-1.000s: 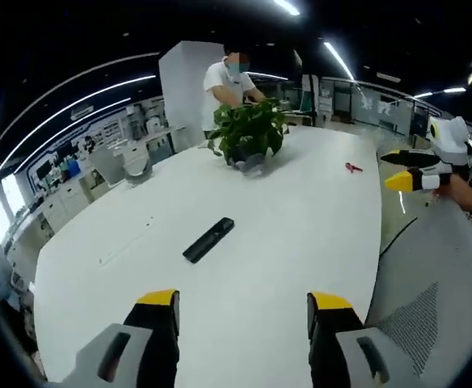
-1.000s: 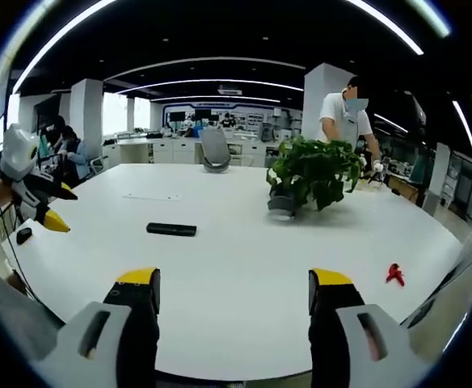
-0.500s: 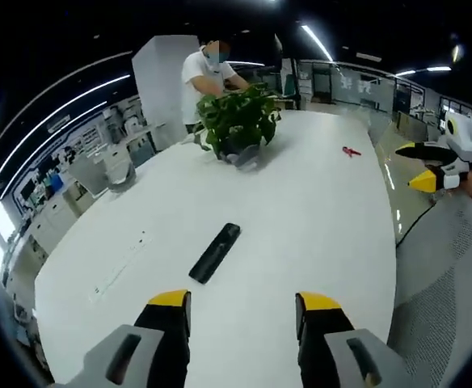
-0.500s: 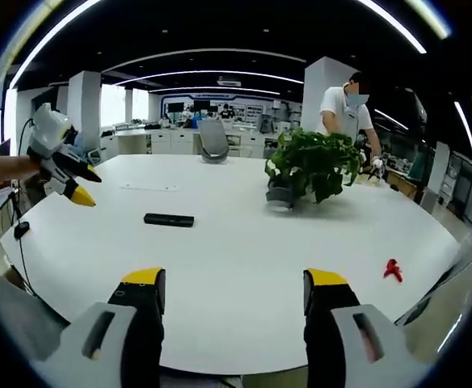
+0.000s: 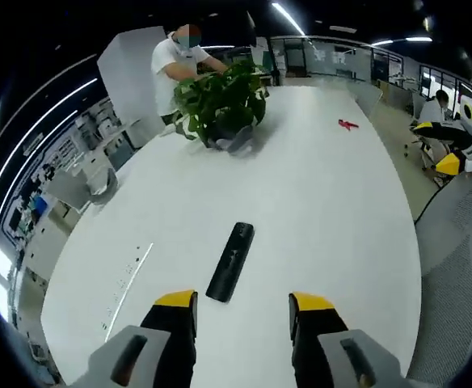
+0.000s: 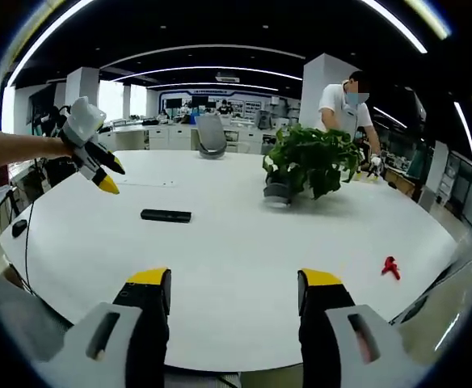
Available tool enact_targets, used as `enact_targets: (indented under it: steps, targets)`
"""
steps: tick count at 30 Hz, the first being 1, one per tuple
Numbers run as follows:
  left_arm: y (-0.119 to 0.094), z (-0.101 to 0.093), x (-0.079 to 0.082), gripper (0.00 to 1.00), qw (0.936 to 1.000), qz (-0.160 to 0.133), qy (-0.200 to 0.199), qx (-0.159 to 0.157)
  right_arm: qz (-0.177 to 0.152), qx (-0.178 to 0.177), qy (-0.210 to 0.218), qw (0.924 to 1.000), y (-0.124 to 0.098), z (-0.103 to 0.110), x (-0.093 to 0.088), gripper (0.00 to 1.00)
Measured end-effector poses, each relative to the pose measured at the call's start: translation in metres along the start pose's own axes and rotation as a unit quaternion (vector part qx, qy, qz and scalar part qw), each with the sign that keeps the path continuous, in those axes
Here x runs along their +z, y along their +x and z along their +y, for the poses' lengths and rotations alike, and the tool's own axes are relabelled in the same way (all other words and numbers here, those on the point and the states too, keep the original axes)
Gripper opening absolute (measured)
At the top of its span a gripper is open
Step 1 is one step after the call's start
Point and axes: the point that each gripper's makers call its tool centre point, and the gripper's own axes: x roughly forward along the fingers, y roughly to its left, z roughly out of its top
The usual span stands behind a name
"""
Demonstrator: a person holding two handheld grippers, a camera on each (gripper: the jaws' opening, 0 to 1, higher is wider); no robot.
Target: Press the specified remote control buttons in sequence, fully releasing each button before pressing the next.
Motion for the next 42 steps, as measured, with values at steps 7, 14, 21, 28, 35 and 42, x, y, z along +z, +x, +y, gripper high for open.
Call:
enact_targets:
  steps: [7,14,21,28,35,42]
  targets:
    - [0.035,0.010,-0.014,0.45,0.9990,0.039,0.008,-0.018,0.004,-0.003,-0.004,1.0000,0.001,-0.001,-0.002,0.64]
    - [0.063,0.019,-0.021,0.41,0.9969,0.065,0.022,-0.037,0.014,-0.004,-0.008,0.9999,0.003,-0.002,-0.005,0.63]
    - [0.085,0.024,-0.030,0.40,0.9940,0.082,-0.001,-0.073,0.028,-0.008,-0.018,0.9994,0.004,-0.002,-0.010,0.62]
    - [0.108,0.029,-0.036,0.38,0.9904,0.105,0.000,-0.090,0.038,-0.011,-0.019,0.9990,0.005,-0.003,-0.014,0.59]
    - [0.125,0.020,-0.038,0.36,0.9863,0.122,0.014,-0.110,0.049,-0.014,-0.024,0.9984,0.007,-0.004,-0.018,0.59]
    - [0.132,0.022,-0.042,0.34,0.9833,0.138,0.013,-0.118,0.058,-0.009,-0.031,0.9978,0.008,-0.002,-0.021,0.59]
